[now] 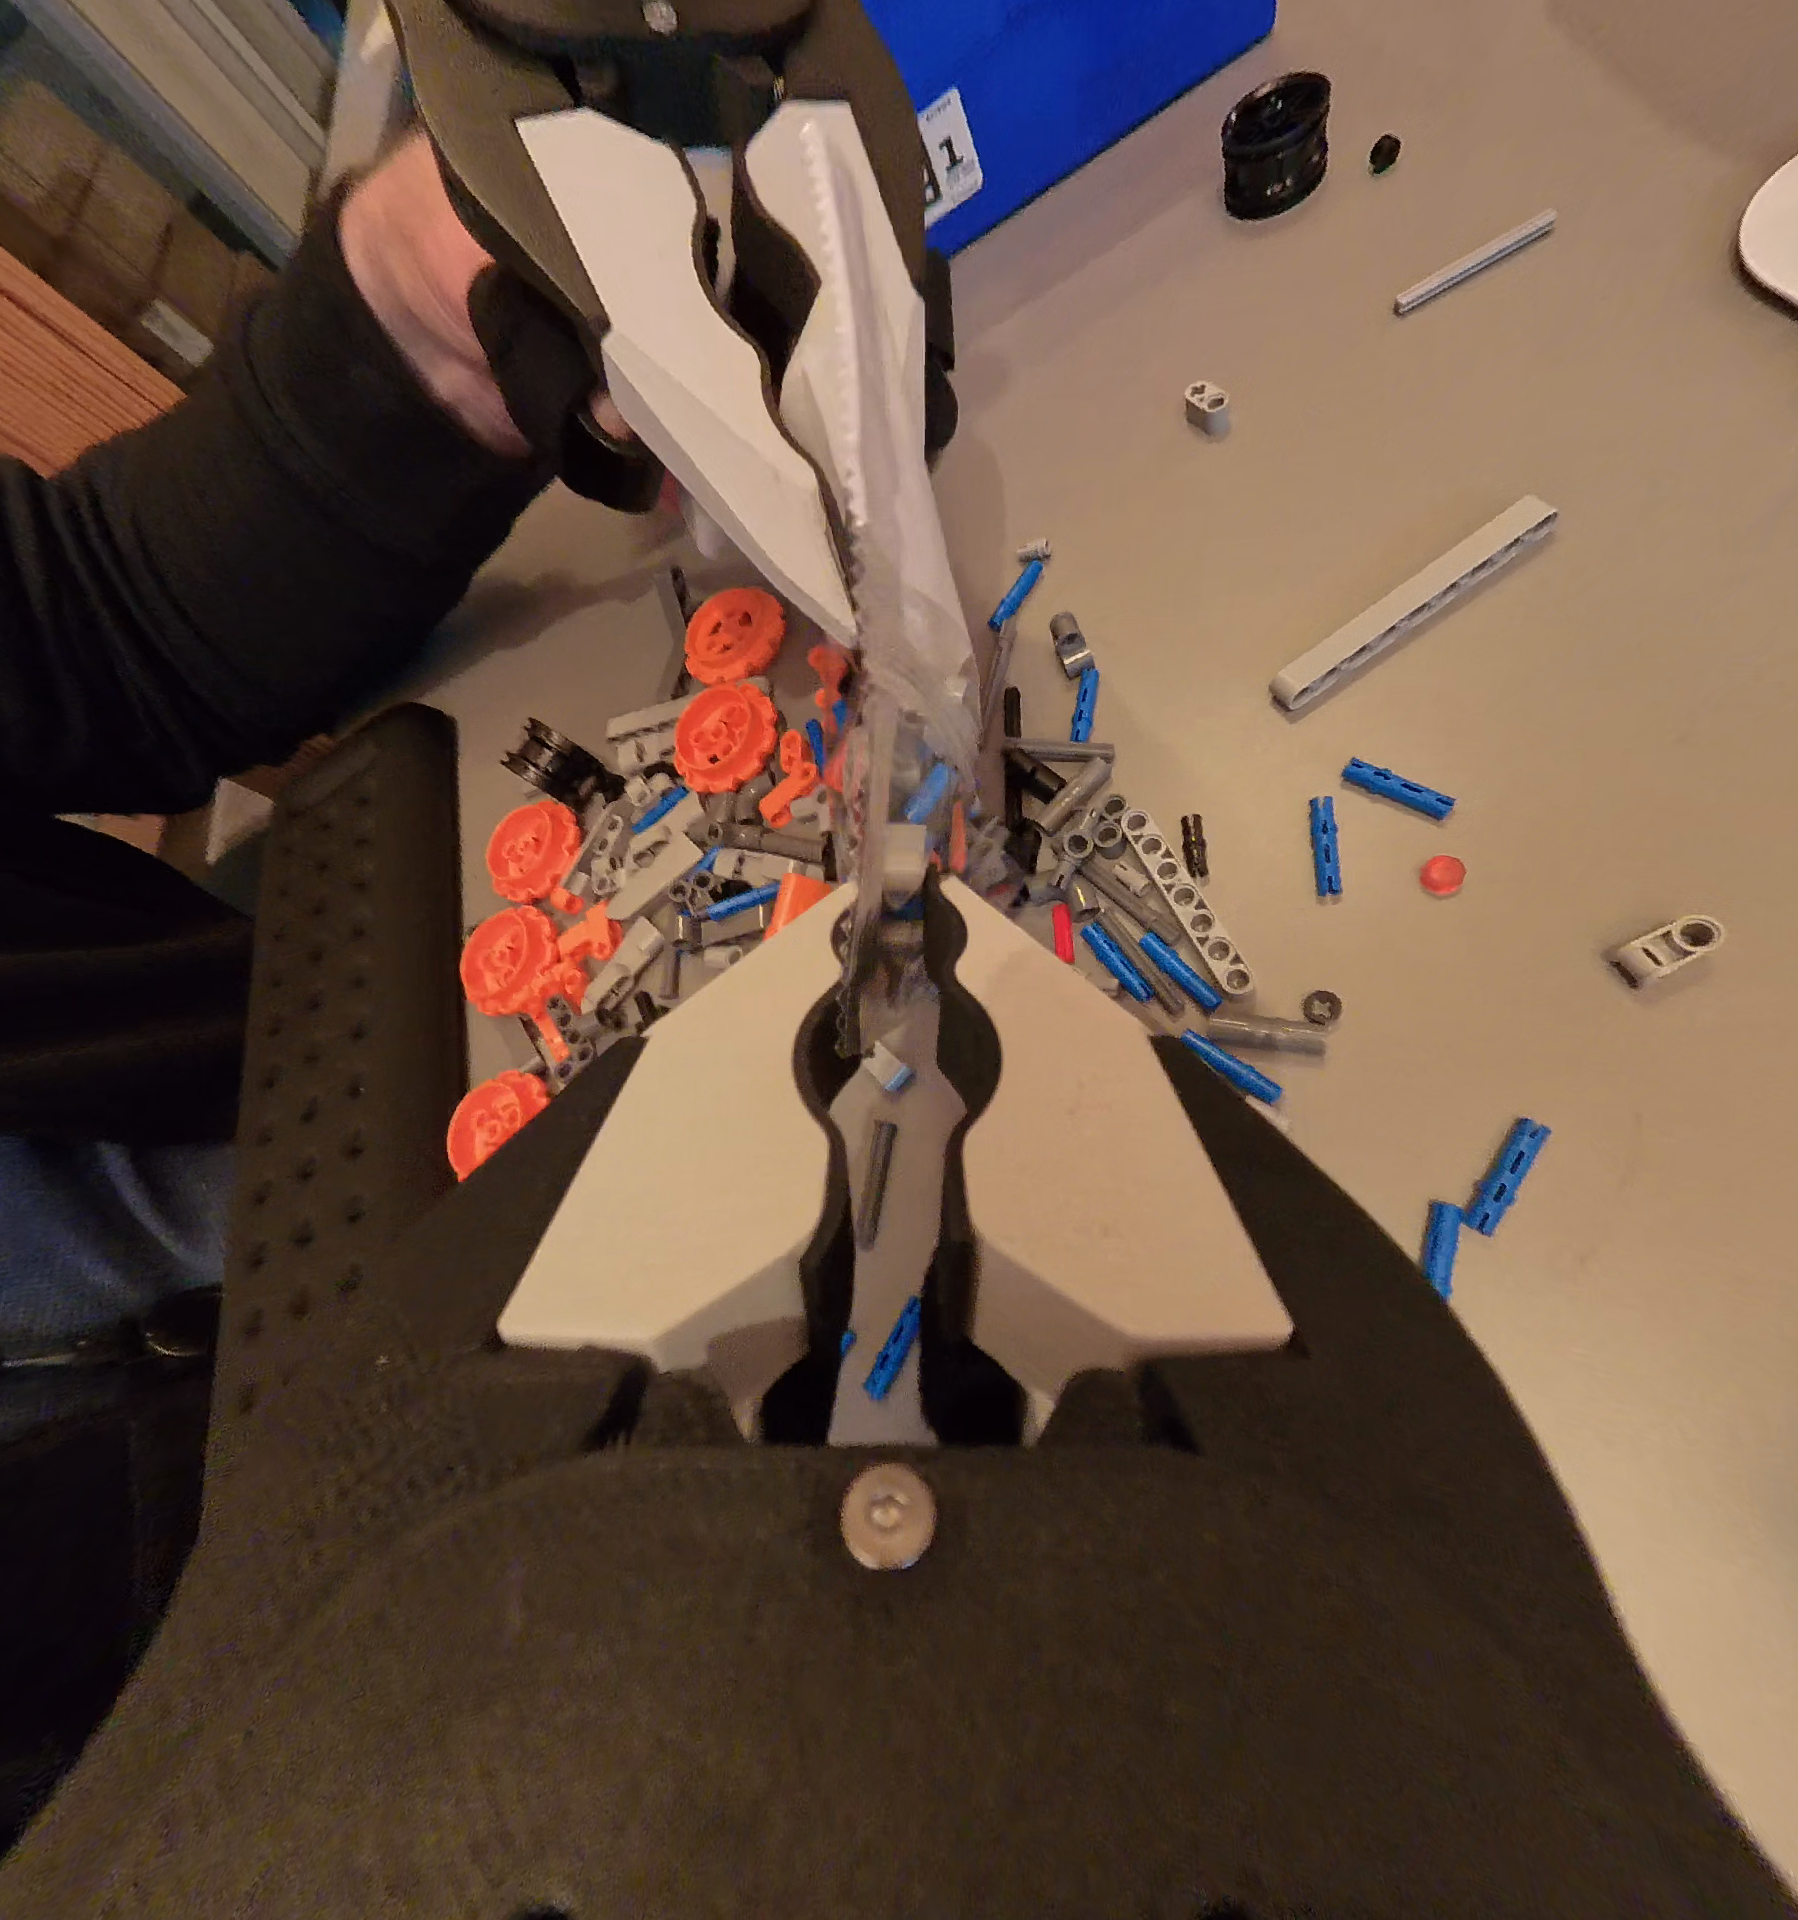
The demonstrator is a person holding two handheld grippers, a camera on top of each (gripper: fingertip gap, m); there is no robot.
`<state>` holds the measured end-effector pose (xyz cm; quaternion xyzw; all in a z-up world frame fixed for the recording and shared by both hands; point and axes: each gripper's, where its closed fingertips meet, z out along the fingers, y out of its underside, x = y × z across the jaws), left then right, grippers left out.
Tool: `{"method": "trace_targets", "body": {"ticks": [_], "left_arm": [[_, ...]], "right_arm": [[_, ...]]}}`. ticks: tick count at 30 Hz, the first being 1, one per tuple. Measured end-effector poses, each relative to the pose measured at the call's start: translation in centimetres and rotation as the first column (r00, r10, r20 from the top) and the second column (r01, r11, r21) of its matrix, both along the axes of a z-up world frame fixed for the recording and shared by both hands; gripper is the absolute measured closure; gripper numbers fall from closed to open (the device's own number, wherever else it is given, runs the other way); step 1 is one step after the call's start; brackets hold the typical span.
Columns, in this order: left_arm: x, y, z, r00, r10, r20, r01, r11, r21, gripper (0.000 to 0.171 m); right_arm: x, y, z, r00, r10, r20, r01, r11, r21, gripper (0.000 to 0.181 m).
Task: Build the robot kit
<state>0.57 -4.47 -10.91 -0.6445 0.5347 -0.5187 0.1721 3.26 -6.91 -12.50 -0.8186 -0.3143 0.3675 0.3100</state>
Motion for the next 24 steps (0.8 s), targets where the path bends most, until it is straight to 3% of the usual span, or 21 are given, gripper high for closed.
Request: {"method": "trace_targets", "body": {"ticks": [6, 9, 11, 13, 17, 22, 24], "left_arm": [[-0.6, -0.5, -0.7, 0.999, -0.046, -0.018, 0.046, 0.999, 0.008, 0.145], [-0.6, -0.3, -1.1, 0.999, -0.036, -0.039, 0.039, 0.997, 0.068, 0.167], [-0.3, 0.1, -1.2, 0.999, -0.010, -0.048, 0.015, 0.996, 0.092, 0.171], [-0.2, 0.2, -0.9, 0.999, 0.002, -0.040, 0.001, 0.998, 0.068, 0.171], [0.0, 0.0, -0.8, 0.999, -0.002, -0.040, 0.005, 0.998, 0.065, 0.171], [-0.4, -0.1, -1.2, 0.999, -0.020, -0.043, 0.022, 0.999, 0.034, 0.147], [-0.5, -0.1, -1.3, 0.999, -0.023, -0.047, 0.026, 0.998, 0.064, 0.160]], "right_arm": [[0.1, 0.4, 0.8, 0.997, -0.023, -0.071, 0.023, 1.000, 0.001, 0.175], [0.2, 0.7, 1.3, 0.991, -0.042, -0.125, 0.042, 0.999, -0.003, 0.176], [0.1, 0.6, 1.2, 0.990, -0.042, -0.132, 0.040, 0.999, -0.017, 0.161], [0.0, 0.3, 0.4, 0.997, -0.019, -0.075, 0.018, 1.000, -0.016, 0.159], [-0.3, 0.2, -0.3, 1.000, -0.002, -0.004, 0.003, 1.000, 0.006, 0.175], [-0.2, 0.3, 0.4, 0.999, -0.012, -0.052, 0.012, 1.000, 0.016, 0.176], [-0.4, 0.3, 0.9, 0.995, -0.012, -0.102, 0.012, 1.000, 0.004, 0.176]]}}
